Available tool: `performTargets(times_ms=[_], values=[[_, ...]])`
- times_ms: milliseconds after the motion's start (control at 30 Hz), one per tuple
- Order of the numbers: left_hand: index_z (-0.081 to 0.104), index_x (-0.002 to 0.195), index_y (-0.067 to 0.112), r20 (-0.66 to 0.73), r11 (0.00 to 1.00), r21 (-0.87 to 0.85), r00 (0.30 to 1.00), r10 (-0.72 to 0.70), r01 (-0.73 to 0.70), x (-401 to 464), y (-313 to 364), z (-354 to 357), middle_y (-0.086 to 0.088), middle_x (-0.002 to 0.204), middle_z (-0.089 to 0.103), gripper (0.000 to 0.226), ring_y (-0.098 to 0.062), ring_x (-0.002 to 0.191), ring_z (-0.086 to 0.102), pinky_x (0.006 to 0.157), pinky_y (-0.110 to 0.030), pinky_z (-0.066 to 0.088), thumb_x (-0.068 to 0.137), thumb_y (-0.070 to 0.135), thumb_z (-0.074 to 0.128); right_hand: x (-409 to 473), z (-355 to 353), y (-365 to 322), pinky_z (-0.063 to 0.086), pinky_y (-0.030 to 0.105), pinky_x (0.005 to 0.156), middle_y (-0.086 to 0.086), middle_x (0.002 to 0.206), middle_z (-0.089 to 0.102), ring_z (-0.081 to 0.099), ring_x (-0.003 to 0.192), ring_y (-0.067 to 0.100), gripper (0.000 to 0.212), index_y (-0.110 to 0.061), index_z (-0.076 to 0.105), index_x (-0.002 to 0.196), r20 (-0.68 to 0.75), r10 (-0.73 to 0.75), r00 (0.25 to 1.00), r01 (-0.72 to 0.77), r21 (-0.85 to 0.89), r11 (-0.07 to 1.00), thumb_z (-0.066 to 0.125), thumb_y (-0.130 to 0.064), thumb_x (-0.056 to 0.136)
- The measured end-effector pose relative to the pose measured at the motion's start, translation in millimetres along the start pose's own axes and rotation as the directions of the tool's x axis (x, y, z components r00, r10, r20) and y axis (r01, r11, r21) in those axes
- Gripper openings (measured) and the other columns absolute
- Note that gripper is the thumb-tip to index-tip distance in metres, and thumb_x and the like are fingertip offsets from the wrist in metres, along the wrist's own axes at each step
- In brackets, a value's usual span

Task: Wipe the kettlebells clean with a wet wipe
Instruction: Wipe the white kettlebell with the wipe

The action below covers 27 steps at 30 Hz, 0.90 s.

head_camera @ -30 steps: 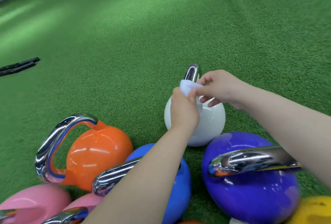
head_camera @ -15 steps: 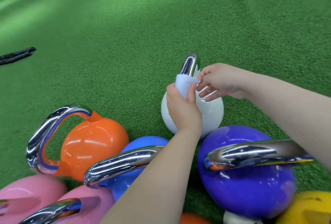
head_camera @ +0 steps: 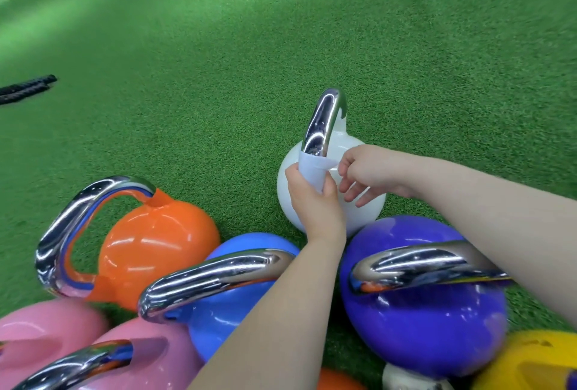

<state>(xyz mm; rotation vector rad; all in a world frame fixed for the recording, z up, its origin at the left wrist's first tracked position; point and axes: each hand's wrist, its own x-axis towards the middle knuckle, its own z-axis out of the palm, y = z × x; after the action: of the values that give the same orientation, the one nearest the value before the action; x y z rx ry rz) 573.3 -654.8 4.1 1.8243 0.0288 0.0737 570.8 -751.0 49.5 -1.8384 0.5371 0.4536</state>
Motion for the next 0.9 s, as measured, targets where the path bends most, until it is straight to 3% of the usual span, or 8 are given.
performTargets(times_ms=[233,300,367,500,567,667,800,900], values=[[0.043,0.097,0.03,0.005,0.988,-0.117,0.995,-0.104,0.104,-7.7,-10.6,1.5,0.006,0.092,0.052,0.045,-0.015,0.088,0.052,0.082,-0.02,0.042,0.079,-0.008,0.058,0.2,3.1,3.3,0.046,0.026,0.058,0.008,0.073,0.053,0.051,0.061,0.017,0.029,-0.008,0.051,0.072,0.086,0.02,0.996,-0.009,-0.128,0.992,0.032,0.0,0.092],[0.046,0.111,0.017,-0.006,0.988,-0.123,0.995,-0.098,0.096,-10.1,-9.0,2.4,-0.001,0.099,0.049,0.047,-0.011,0.089,0.052,0.087,-0.026,0.045,0.078,-0.016,0.052,1.4,6.0,3.9,0.047,0.026,0.06,0.007,0.074,0.053,0.052,0.063,0.017,0.03,-0.008,0.052,0.075,0.12,0.034,0.992,-0.017,-0.141,0.99,0.03,-0.002,0.094],[0.043,0.117,-0.003,-0.005,0.985,-0.126,0.992,-0.123,0.122,-11.1,-7.0,3.1,-0.007,0.099,0.046,0.042,-0.006,0.083,0.054,0.084,-0.024,0.048,0.078,-0.02,0.047,2.9,8.3,4.5,0.048,0.026,0.06,0.008,0.073,0.053,0.055,0.063,0.018,0.029,-0.007,0.053,0.079,0.145,0.046,0.988,-0.028,-0.124,0.992,0.029,-0.002,0.094],[0.035,0.129,-0.003,0.044,0.986,0.024,0.986,-0.163,0.162,-10.7,-12.8,0.8,-0.019,0.124,0.042,0.051,-0.031,0.114,0.049,0.1,-0.039,0.041,0.082,-0.011,0.051,6.0,7.6,6.3,0.05,0.023,0.055,0.005,0.075,0.053,0.055,0.063,0.017,0.022,-0.003,0.054,0.087,0.163,0.057,0.985,-0.05,-0.047,0.998,0.034,0.001,0.093],[0.027,0.136,0.002,0.108,0.964,0.105,0.961,-0.254,0.243,-12.7,-8.0,-1.7,-0.018,0.133,0.039,0.056,-0.032,0.119,0.046,0.101,-0.036,0.041,0.085,-0.007,0.049,7.5,7.1,6.8,0.05,0.023,0.057,0.006,0.076,0.052,0.052,0.063,0.016,0.023,-0.005,0.054,0.084,0.197,0.064,0.978,-0.06,-0.024,0.998,0.035,0.003,0.092],[0.019,0.139,0.003,0.213,0.97,0.03,0.947,-0.241,0.24,-17.9,-3.7,-6.9,-0.013,0.13,0.041,0.064,-0.023,0.106,0.053,0.092,-0.019,0.044,0.084,-0.012,0.047,7.8,5.8,8.1,0.049,0.024,0.064,0.007,0.083,0.054,0.051,0.068,0.016,0.025,-0.008,0.056,0.081,0.222,0.064,0.973,-0.062,-0.015,0.998,0.036,0.004,0.091],[-0.009,0.148,0.022,0.388,0.918,0.149,0.832,-0.397,0.369,-32.2,-10.6,-21.9,-0.004,0.15,0.025,0.089,-0.022,0.129,0.038,0.108,-0.033,0.032,0.085,0.016,0.054,8.5,3.1,8.8,0.051,0.026,0.083,0.014,0.095,0.059,0.057,0.09,0.021,0.03,-0.001,0.056,0.091,0.203,0.017,0.979,-0.043,0.123,0.991,0.029,0.013,0.088],[-0.013,0.146,0.031,0.449,0.864,0.105,0.752,-0.483,0.492,-39.4,-12.5,-28.0,0.008,0.141,0.029,0.085,-0.016,0.113,0.044,0.097,-0.028,0.038,0.09,0.01,0.047,11.1,2.3,7.9,0.05,0.023,0.085,0.019,0.112,0.058,0.058,0.102,0.023,0.043,0.004,0.056,0.107,0.19,-0.032,0.981,-0.002,0.177,0.984,0.025,0.02,0.081]])
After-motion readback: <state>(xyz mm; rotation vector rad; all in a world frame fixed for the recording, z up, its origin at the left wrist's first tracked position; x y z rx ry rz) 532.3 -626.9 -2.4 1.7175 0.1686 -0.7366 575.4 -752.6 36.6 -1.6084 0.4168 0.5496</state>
